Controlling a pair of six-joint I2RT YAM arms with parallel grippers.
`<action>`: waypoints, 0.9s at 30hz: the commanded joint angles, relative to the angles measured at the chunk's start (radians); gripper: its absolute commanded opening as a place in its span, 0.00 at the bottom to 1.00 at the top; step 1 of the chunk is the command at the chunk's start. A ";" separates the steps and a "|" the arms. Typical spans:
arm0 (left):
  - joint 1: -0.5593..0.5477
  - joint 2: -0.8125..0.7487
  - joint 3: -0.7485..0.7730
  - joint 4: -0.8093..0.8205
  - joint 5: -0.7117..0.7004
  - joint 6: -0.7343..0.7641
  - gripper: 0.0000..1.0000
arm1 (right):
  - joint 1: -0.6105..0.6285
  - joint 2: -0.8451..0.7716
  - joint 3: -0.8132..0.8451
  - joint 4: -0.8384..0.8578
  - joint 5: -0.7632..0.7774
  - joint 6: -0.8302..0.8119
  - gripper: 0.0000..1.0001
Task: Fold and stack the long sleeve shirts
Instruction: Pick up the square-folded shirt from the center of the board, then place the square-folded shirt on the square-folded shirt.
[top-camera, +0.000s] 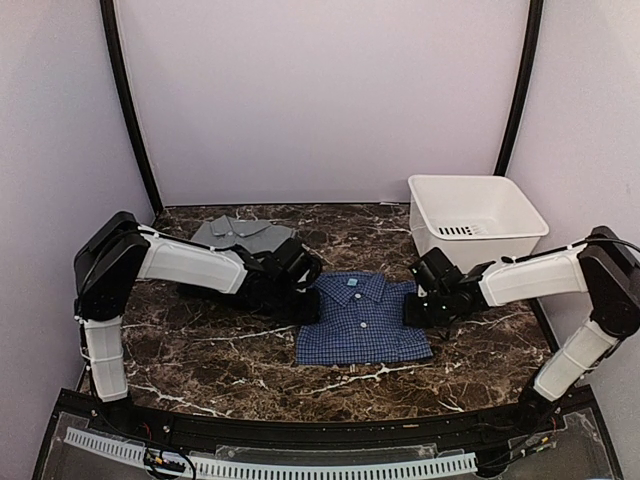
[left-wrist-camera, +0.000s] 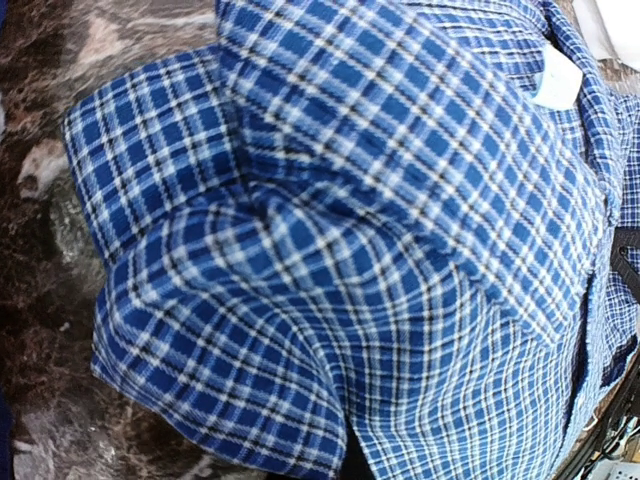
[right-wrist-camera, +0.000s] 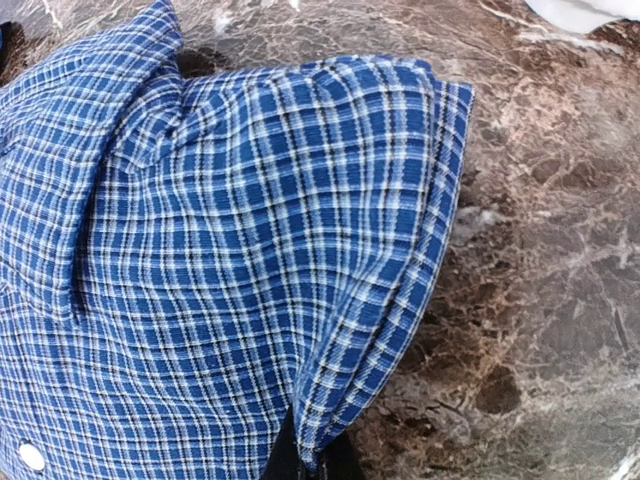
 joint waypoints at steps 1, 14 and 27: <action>-0.024 -0.006 0.072 -0.060 -0.001 0.021 0.00 | 0.013 -0.064 0.033 -0.039 0.010 0.005 0.00; -0.030 -0.118 0.191 -0.157 -0.021 0.082 0.00 | 0.022 -0.201 0.104 -0.085 -0.019 -0.009 0.00; 0.046 -0.230 0.331 -0.350 -0.066 0.180 0.00 | 0.089 -0.180 0.324 -0.034 -0.073 0.021 0.00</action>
